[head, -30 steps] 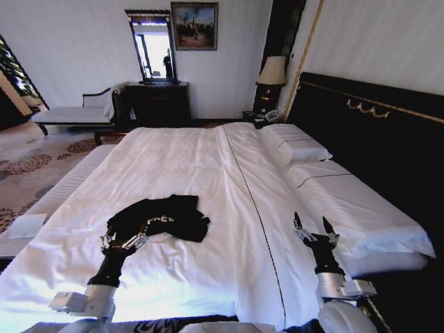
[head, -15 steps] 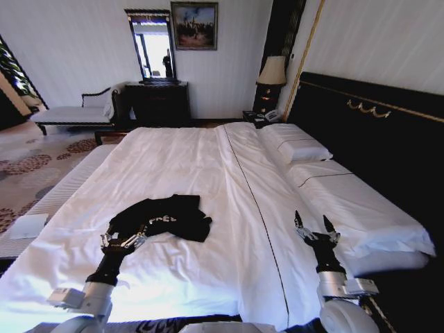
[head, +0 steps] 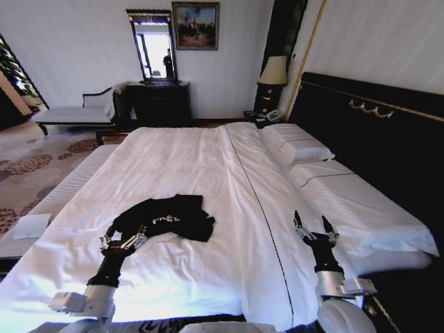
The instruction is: Fold the clothes on the bed.
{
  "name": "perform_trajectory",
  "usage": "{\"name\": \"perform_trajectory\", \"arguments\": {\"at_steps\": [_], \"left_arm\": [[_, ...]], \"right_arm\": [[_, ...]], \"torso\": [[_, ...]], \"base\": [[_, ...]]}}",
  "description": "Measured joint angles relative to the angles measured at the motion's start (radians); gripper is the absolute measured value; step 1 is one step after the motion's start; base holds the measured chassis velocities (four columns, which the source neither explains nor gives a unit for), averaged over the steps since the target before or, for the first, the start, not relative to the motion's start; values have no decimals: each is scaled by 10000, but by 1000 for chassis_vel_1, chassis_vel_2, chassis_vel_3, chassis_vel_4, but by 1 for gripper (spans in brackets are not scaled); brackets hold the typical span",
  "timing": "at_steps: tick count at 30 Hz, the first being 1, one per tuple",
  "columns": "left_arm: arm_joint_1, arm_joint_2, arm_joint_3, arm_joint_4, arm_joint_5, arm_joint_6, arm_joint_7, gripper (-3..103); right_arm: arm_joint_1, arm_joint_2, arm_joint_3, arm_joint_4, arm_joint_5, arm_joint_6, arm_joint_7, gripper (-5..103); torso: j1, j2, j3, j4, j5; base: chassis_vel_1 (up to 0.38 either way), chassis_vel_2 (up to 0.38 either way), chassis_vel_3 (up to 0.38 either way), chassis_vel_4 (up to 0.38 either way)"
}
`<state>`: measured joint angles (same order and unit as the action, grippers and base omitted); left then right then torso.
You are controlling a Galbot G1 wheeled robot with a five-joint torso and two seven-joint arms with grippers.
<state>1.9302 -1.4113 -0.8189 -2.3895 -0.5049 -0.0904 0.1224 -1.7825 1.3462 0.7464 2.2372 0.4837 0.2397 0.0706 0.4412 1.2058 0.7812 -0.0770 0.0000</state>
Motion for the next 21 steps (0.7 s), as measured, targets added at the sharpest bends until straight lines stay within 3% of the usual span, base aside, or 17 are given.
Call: {"name": "perform_trajectory", "arguments": {"at_steps": [21], "left_arm": [[-175, 70, -77, 482, -115, -136, 17, 100]], "right_arm": [[-105, 163, 50, 92, -108, -13, 6, 100]], "torso": [[0, 0, 0, -1, 0]], "base": [[21, 18, -23, -18]]}}
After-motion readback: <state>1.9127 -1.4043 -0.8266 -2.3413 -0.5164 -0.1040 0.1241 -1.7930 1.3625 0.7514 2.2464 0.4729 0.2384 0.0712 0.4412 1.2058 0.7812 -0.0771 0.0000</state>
